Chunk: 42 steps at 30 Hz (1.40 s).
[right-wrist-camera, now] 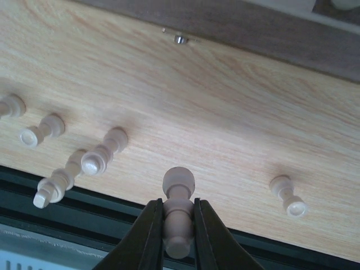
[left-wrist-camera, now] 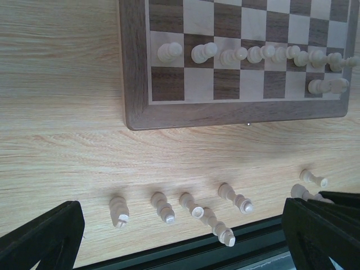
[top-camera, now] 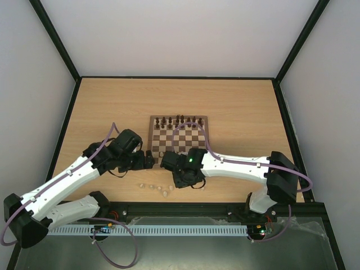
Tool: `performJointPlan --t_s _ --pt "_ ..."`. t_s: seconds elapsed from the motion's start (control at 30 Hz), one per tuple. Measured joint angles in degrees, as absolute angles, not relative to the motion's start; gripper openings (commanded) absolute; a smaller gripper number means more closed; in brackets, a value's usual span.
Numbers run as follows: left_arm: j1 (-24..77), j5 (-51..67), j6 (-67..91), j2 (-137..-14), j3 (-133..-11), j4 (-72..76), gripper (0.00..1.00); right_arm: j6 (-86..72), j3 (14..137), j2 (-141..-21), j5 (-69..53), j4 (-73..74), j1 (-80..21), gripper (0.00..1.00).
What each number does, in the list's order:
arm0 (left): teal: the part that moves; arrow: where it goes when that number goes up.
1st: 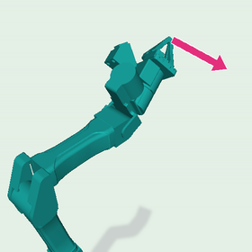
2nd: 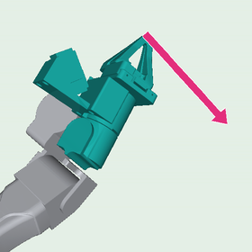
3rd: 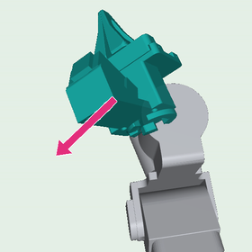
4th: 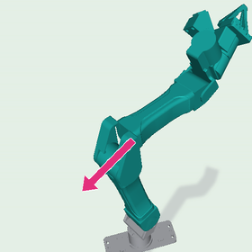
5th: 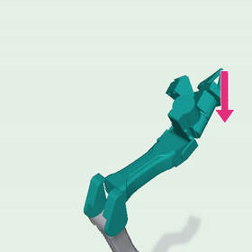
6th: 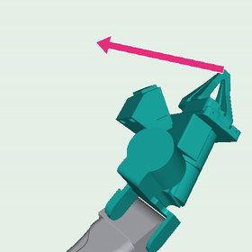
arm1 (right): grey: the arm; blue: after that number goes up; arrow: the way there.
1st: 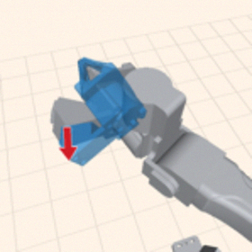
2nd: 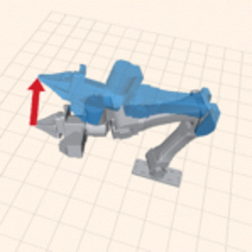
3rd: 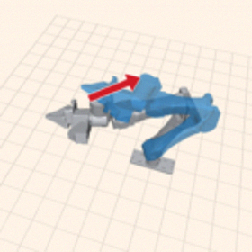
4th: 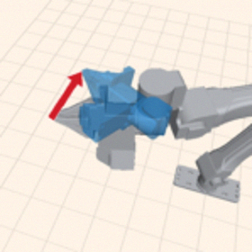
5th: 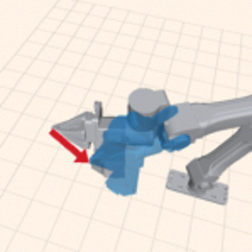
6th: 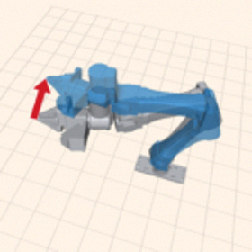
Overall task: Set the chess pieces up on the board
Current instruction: Place the chess piece on the chessboard.
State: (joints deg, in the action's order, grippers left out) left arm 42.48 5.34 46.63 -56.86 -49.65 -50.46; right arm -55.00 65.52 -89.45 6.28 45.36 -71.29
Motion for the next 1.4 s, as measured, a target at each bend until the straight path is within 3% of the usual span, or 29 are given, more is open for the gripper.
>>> performJointPlan --t_s 0.57,1.4 --pt "42.48 4.86 47.0 -54.04 -49.65 -50.63 0.99 -46.22 73.52 -94.76 5.17 48.45 -60.82 0.13" --pt "42.41 4.6 46.96 -54.22 -49.65 -50.7 0.99 -38.3 74.35 -101.89 5.52 47.66 -51.33 0.14"
